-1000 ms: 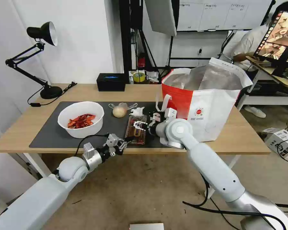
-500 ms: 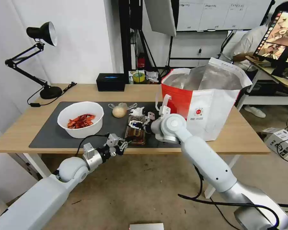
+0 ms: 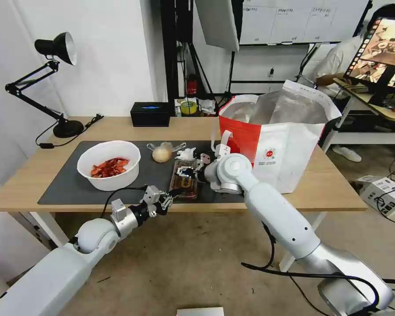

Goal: Pick up the trash from the table and place it into the takeout bag.

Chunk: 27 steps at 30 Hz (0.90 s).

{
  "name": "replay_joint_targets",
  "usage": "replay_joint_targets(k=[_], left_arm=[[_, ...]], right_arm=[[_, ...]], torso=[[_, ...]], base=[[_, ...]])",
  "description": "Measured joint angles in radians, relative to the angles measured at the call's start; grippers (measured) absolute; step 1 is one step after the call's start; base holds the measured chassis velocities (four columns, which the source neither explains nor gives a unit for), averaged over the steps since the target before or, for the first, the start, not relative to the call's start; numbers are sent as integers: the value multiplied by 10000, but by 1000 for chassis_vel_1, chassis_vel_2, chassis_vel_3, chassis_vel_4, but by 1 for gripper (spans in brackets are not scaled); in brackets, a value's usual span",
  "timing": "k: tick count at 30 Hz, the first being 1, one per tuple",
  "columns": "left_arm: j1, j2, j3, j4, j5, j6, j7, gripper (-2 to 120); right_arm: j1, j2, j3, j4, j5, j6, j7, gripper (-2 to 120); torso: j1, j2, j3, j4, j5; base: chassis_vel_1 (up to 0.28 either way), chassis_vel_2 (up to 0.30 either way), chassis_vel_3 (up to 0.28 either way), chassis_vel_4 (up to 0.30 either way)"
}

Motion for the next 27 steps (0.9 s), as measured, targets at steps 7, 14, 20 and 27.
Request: replay_joint_targets(k=[7, 14, 20, 27], left_arm=[[118, -28, -132, -47, 0, -42, 4, 0], [304, -7, -322, -171, 1, -51, 10, 0], [514, 65, -579, -362, 2, -51, 9, 0], [942, 190, -1197, -582, -69, -51, -8, 0]], right_arm=[[-82, -47, -18, -36, -14, 7, 2, 39], [-187, -151, -22, 147, -18, 8, 0, 14], [-385, -239, 90, 395, -2, 9, -69, 1], [-689, -399, 358, 877, -64, 200, -392, 1]], torso=[[7, -7, 7, 9, 2], [13, -12, 11, 21, 4], [12, -13, 12, 17, 4], [12, -14, 12, 12, 2]], base=[[0, 0, 0, 0], [0, 0, 0, 0], [0, 0, 0, 0], [0, 0, 0, 0]])
